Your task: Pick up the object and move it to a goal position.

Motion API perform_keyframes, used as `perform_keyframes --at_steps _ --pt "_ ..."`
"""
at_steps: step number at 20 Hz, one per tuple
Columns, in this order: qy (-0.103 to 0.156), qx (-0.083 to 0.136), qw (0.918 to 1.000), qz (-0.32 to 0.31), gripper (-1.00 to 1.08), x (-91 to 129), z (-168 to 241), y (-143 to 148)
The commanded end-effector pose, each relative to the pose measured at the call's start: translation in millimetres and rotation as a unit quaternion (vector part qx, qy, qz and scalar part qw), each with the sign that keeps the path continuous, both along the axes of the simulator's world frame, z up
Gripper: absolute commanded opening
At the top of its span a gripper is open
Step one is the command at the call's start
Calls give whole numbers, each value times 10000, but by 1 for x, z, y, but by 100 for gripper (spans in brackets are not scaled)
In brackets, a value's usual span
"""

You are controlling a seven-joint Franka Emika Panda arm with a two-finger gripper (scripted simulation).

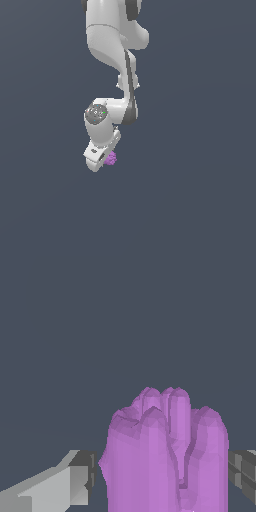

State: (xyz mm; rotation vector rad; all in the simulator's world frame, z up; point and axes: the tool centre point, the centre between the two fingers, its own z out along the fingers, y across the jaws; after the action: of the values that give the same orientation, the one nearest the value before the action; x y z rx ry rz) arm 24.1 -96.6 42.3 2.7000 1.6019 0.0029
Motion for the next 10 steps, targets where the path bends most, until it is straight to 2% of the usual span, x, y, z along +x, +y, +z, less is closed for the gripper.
perform_keyframes --at_steps 1,10 --pt "14 4 10000 4 -100 -1 -2 1" --pt "4 0 10000 1 -100 -1 0 1"
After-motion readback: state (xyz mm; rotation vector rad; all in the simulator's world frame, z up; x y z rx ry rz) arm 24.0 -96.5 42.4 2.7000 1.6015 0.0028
